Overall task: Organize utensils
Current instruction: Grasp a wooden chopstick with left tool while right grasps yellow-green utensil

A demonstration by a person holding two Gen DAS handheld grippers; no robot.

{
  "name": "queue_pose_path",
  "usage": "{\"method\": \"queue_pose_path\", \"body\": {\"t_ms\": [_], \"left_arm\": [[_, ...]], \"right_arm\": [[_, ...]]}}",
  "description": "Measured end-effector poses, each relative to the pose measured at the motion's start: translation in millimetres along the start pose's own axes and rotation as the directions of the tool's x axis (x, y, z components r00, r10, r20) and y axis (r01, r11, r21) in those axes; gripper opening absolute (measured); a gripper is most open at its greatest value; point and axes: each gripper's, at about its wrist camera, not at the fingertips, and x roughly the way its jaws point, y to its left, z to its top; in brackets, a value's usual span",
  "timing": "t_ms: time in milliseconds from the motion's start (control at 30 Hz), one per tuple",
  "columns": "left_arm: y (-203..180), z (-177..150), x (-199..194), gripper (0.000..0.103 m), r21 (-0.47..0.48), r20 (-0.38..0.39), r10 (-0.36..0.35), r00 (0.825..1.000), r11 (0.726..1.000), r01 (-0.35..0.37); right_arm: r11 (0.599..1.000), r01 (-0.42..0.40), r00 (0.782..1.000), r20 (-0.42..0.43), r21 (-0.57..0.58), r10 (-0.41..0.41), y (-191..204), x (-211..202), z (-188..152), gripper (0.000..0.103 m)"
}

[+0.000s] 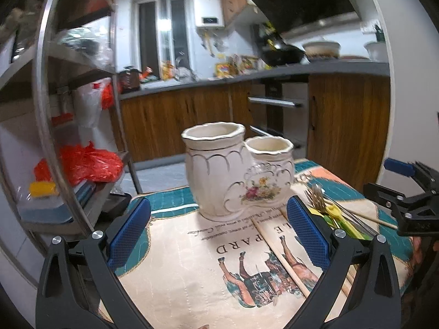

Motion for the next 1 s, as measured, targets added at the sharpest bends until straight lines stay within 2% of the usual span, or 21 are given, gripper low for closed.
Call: {"method": "queue_pose_path", "body": {"t_ms": [133, 300, 367, 400, 467, 500, 567, 700, 767, 833, 867, 900, 933, 1000], "left_arm": [[0.5, 10.4, 16.1, 0.098, 0.029, -0.132, -0.067, 0.989, 0.997, 0.071], [-5.1, 8.4, 28.5, 0.098, 0.071, -0.225, -0.103, 0.969, 0.99, 0.121], [-8.1, 5.8, 35.6, 0.098, 0.069, -0.28, -0.124, 0.952, 0.986, 0.149], [-9.4, 3.7, 38.3, 0.098, 0.048, -0.307, -0.168, 0.937, 0.98, 0.191], [-10.2, 1.3, 42.0, 0.098, 0.023, -0.337, -0.213, 0.917, 0.972, 0.234], [-11.8, -0.5, 44.8, 0.098, 0.024, -0.357, -0.211, 0.91, 0.972, 0.235], [-13.7, -2.3, 48.0, 0.097, 0.036, -0.372, -0.185, 0.91, 0.976, 0.213], [-16.8, -9.3, 57.0, 0.097, 0.023, -0.435, -0.195, 0.879, 0.974, 0.227], [-20.1, -15.0, 57.8, 0.097, 0.034, -0.455, -0.185, 0.871, 0.974, 0.224], [-22.8, -20.1, 58.1, 0.096, 0.028, -0.468, -0.191, 0.863, 0.973, 0.23], [-24.0, -21.3, 58.9, 0.092, 0.023, -0.472, -0.195, 0.86, 0.972, 0.233], [-25.3, -23.4, 59.1, 0.085, 0.015, -0.479, -0.203, 0.854, 0.971, 0.239], [-26.8, -25.1, 59.6, 0.082, 0.013, -0.484, -0.201, 0.852, 0.971, 0.237], [-30.1, -27.0, 60.0, 0.073, 0.017, -0.485, -0.195, 0.852, 0.972, 0.232]], "right_arm": [[1.0, -0.004, 0.995, -0.098, -0.012, 0.003, -6.0, 13.1, 3.5, 0.098], [0.996, -0.006, 0.984, -0.178, -0.087, -0.009, -8.9, 18.3, 2.0, 0.098], [0.995, -0.033, 0.975, -0.222, -0.098, 0.011, -9.0, 20.9, 1.2, 0.098], [0.994, -0.045, 0.97, -0.241, -0.102, 0.019, -8.9, 23.1, 1.0, 0.098], [0.992, -0.064, 0.96, -0.279, -0.105, 0.033, -7.5, 26.3, -0.2, 0.098], [0.992, -0.07, 0.954, -0.298, -0.108, 0.035, -5.6, 27.9, -1.3, 0.098], [0.99, -0.082, 0.942, -0.332, -0.112, 0.041, -1.6, 31.9, -2.8, 0.098], [0.99, -0.108, 0.92, -0.387, -0.095, 0.063, 6.3, 37.4, -7.1, 0.097], [0.989, -0.121, 0.909, -0.41, -0.083, 0.077, 10.1, 38.6, -9.5, 0.095], [0.987, -0.134, 0.901, -0.426, -0.086, 0.085, 15.5, 38.7, -11.8, 0.088], [0.987, -0.137, 0.898, -0.433, -0.09, 0.085, 16.9, 38.8, -12.3, 0.085], [0.986, -0.139, 0.893, -0.442, -0.094, 0.084, 19.3, 38.8, -13.3, 0.078], [0.985, -0.14, 0.89, -0.448, -0.096, 0.083, 20.4, 39.7, -13.8, 0.07], [0.985, -0.147, 0.883, -0.461, -0.091, 0.089, 23.0, 40.2, -14.6, 0.062]]}}
